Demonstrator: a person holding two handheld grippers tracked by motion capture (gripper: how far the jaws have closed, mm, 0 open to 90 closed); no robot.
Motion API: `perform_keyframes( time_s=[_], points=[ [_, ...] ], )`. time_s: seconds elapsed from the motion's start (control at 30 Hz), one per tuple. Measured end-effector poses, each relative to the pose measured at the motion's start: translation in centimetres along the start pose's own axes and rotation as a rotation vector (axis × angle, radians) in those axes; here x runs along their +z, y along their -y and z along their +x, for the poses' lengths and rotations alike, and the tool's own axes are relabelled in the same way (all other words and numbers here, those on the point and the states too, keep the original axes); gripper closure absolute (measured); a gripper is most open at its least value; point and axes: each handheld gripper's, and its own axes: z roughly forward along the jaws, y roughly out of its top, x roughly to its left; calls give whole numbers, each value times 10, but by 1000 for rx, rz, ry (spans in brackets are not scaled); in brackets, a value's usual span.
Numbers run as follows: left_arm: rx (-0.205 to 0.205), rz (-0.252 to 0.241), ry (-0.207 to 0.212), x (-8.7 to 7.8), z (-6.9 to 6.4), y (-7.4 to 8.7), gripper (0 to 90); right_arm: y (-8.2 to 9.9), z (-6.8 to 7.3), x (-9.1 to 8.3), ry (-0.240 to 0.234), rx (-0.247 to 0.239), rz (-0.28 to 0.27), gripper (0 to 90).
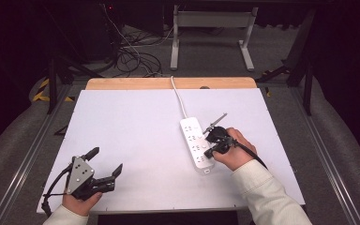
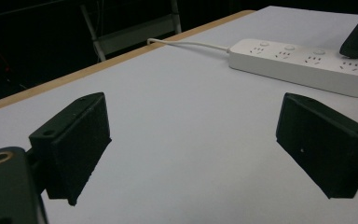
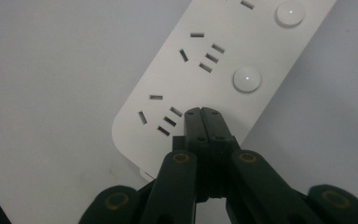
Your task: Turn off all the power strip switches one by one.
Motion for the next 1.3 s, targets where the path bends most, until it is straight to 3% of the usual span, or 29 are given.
perform_keyframes(
  time_s=[0.23, 0.33, 0.4, 0.53, 1.1, 1.17, 1.3],
  points=[
    [-2, 0, 1, 0, 0, 0, 105, 0, -2, 1, -12, 10, -8, 900],
    [-7, 0, -1, 0, 1, 0, 106, 0, 1, -7, 10, -17, -72, 900],
    [-6, 1, 1, 1, 1, 0, 105, -1, 2, -15, -9, -17, -142, 900],
    [-3, 2, 0, 1, 1, 0, 105, -3, 3, -26, 6, -30, -207, 900],
    [-7, 1, 1, 1, 0, 0, 105, -9, -1, -34, 34, -30, -294, 900],
    [-9, 0, 1, 1, 1, 0, 105, -11, -2, -34, 20, -32, -309, 900],
    [-12, -2, -2, 0, 1, 0, 105, -15, -4, -33, 32, -28, -309, 900]
  ],
)
